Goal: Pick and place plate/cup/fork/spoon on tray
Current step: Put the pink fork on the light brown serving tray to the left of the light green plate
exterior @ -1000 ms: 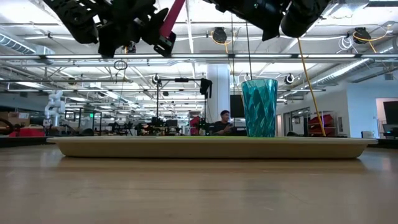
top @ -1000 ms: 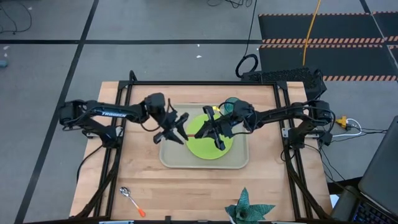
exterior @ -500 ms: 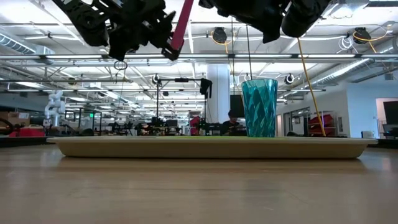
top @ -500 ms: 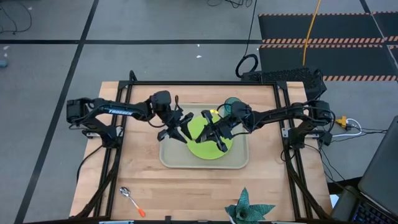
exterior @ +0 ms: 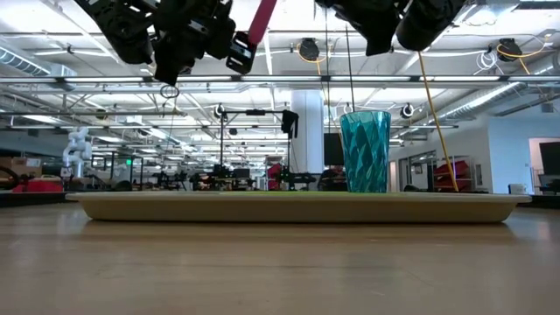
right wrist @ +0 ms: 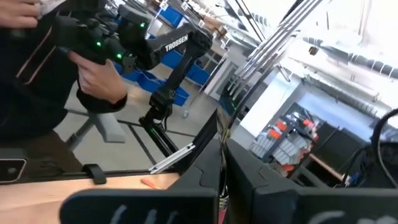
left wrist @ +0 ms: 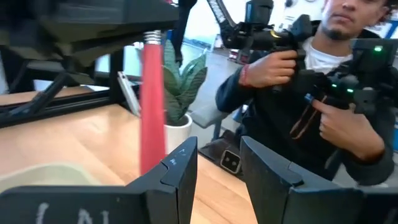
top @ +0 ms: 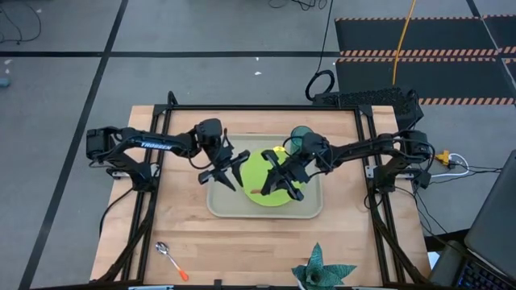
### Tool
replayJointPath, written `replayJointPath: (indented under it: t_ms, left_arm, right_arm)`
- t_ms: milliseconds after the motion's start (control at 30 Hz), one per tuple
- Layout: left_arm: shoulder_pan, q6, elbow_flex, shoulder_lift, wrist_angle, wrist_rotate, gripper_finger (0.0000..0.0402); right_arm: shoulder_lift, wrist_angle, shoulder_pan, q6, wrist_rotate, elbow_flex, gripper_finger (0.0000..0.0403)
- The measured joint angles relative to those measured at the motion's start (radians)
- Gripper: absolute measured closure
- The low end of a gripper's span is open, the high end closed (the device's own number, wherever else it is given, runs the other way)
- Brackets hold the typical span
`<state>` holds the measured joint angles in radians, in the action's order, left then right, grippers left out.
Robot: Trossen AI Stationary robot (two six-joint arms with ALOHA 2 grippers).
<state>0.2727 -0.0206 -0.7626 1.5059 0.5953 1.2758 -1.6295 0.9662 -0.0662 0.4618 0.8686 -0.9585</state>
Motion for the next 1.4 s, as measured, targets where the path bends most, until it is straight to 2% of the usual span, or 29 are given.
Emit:
replayJointPath:
  t_ms: [200, 367, 500, 700, 800, 967, 1167, 1400]
  left_arm:
    - [0.010, -0.079, 0.001, 0.000, -0.001, -0.148, 0.0277]
    - [-0.001, -0.089, 0.001, 0.000, -0.001, -0.155, 0.0277]
    - [-0.013, -0.089, 0.001, 0.000, -0.024, -0.186, 0.0277]
    - [-0.030, -0.052, -0.037, 0.000, -0.150, -0.234, 0.0277]
    - [-0.037, -0.001, -0.046, 0.000, -0.210, -0.240, 0.0277]
    - [-0.037, 0.029, -0.047, 0.000, -0.196, -0.236, 0.0281]
    - [-0.037, 0.053, -0.047, 0.000, -0.173, -0.185, 0.0326]
    - [-0.032, 0.045, -0.047, 0.000, -0.174, -0.181, 0.0326]
  right_arm:
    - [0.000, 0.027, 0.016, 0.048, -0.049, 0.000, 0.0403]
    - [0.000, 0.043, 0.016, 0.059, -0.073, 0.000, 0.0403]
    - [0.000, 0.048, 0.016, 0.076, -0.148, 0.000, 0.0403]
    - [-0.021, 0.088, 0.016, 0.100, -0.244, 0.000, 0.0403]
    - [-0.040, 0.108, 0.016, 0.096, -0.245, 0.000, 0.0403]
    - [-0.043, 0.112, 0.016, 0.081, -0.244, 0.000, 0.0403]
    - [-0.043, 0.119, 0.016, 0.032, -0.242, 0.000, 0.0403]
    - [-0.043, 0.118, 0.016, -0.006, -0.240, 0.000, 0.0403]
